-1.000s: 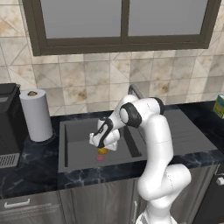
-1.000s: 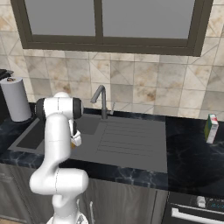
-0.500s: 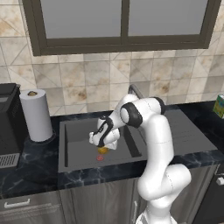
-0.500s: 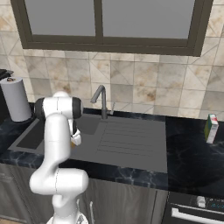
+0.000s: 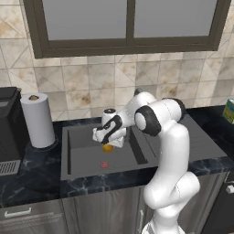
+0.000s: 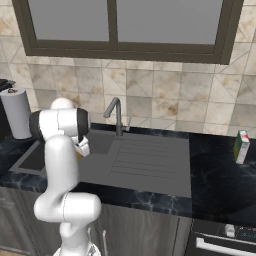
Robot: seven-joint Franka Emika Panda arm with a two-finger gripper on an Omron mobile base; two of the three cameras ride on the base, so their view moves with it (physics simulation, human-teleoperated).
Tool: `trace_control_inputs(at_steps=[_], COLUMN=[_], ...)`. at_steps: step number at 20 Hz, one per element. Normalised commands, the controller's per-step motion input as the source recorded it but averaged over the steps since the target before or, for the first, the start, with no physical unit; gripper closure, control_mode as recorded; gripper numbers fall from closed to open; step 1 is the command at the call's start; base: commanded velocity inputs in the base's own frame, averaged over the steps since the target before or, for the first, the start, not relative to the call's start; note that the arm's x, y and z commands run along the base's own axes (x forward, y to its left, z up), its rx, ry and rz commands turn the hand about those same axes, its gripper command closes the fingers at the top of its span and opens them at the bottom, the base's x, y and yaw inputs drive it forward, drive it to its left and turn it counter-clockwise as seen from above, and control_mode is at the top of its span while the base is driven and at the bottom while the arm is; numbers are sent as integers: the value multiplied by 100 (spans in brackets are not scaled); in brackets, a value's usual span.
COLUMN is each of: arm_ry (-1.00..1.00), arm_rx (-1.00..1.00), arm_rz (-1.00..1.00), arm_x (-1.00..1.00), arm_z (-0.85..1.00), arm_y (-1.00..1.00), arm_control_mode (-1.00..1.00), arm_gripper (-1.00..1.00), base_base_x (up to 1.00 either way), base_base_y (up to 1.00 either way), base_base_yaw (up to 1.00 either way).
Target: Turn on the sink faucet. Then move the squash from the counter to the sink. Turn off the sink. Move the vegetable from the sink to the pot next to the stove. Finally move the pot to the rear left burner.
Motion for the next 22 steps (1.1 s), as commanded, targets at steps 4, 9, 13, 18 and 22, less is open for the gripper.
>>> trace_control_inputs(at_steps=[4, 9, 13, 18, 22], arm_ry=[0, 5, 5, 2, 3], arm_rx=[0, 0, 0, 0, 0], arm_rz=[0, 0, 0, 4, 10], arm_x=[-24, -32, -38, -38, -36], arm_z=[92, 90, 75, 65, 69], arm_y=[-2, -10, -22, -22, -17], arm_control_mode=[-100, -100, -100, -100, -100], arm_gripper=[100, 100, 100, 100, 100], base_base_x=[0, 0, 0, 0, 0], base_base_y=[0, 0, 0, 0, 0], base_base_yaw=[0, 0, 0, 0, 0])
